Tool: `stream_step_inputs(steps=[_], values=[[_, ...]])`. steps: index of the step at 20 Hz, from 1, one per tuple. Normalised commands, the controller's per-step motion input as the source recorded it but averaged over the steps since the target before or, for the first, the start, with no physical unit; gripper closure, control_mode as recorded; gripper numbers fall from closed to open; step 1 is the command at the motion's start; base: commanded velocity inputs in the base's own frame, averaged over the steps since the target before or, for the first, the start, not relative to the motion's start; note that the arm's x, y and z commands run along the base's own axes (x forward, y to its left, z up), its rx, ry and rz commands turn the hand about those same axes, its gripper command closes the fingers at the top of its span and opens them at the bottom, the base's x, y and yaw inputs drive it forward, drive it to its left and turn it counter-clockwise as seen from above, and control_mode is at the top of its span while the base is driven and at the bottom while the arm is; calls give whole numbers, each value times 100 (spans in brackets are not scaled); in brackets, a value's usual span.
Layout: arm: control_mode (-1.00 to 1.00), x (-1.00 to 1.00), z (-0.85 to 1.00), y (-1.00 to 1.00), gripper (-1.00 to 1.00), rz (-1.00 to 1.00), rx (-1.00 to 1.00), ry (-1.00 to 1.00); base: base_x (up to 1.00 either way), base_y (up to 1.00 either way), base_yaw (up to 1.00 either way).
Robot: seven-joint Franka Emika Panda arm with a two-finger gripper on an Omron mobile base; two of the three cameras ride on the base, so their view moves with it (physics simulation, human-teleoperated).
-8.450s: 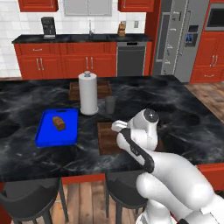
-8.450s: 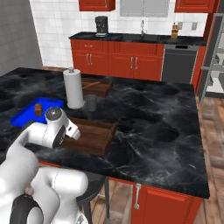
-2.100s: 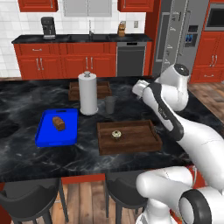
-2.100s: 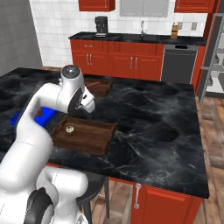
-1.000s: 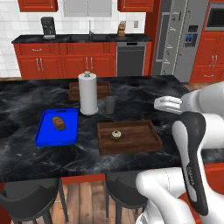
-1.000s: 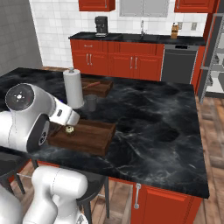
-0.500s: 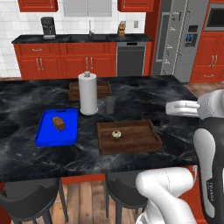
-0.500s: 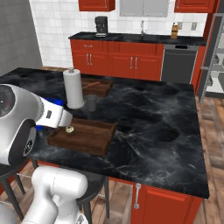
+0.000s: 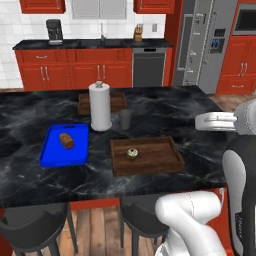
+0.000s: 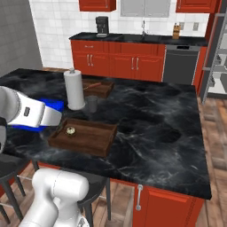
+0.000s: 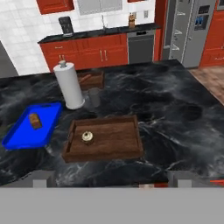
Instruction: Take the cupcake and cake from the fridge and place them on the empty tray on the dining counter.
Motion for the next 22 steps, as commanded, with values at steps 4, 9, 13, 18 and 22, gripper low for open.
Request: stream_step_inputs(steps=[4,9,13,18,22], values=[[100,0,0,0,-100,0,0,0,-47,-24,-9],[100,0,0,0,-100,0,0,0,-76,-87,3],[100,0,0,0,-100,0,0,0,-83,-99,8],[100,0,0,0,-100,0,0,0,-7,-100,9],[100,0,0,0,-100,0,0,0,4,-100,12]])
